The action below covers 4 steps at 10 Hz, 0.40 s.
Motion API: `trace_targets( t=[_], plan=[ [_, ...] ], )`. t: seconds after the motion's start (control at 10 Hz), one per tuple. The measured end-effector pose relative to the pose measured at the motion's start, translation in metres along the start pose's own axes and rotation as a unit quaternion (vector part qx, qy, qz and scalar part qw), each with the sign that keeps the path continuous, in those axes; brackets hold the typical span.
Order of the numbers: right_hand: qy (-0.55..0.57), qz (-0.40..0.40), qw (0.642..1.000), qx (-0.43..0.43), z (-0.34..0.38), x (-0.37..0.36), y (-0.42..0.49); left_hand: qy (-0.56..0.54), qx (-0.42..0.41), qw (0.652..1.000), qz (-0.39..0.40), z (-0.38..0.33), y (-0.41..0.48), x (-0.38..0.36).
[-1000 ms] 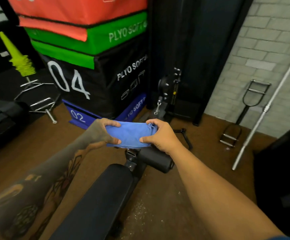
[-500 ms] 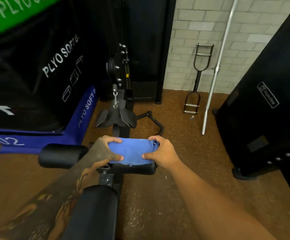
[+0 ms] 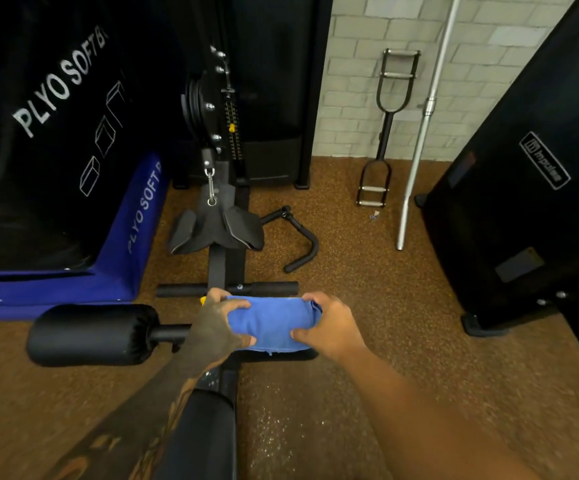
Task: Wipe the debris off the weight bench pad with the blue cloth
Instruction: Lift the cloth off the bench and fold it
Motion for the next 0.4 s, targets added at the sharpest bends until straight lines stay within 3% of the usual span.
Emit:
trace_targets(
  t=[0.1,0.2,0.3,0.4],
  plan=[
    [-0.218,-0.041,0.973,0.07,0.012,0.009,-0.012,0.107,-0.056,0.992,-0.041,-0.001,-0.002,0.006],
    [-0.276,-0.05,0.944,0.175,0.033,0.002,-0.017,0.2,-0.144,0.966,-0.076,-0.007,-0.009,0.004],
    [-0.321,0.046,0.924,0.2,0.026,-0.024,-0.02,0.285,-0.183,0.94,-0.025,0.004,-0.014,-0.015],
    [-0.323,0.066,0.927,0.178,0.014,-0.029,-0.016,0.331,-0.175,0.927,-0.002,0.012,-0.016,-0.028]
  ],
)
Point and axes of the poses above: each hand's wrist, its own y-axis towards the middle knuckle, its own x-axis out of the back of the hand, z = x × y, the point moved 6 cm from there along y, towards the middle knuckle, and after that the axes turned 11 degrees about -z, right-handed, at the moved point
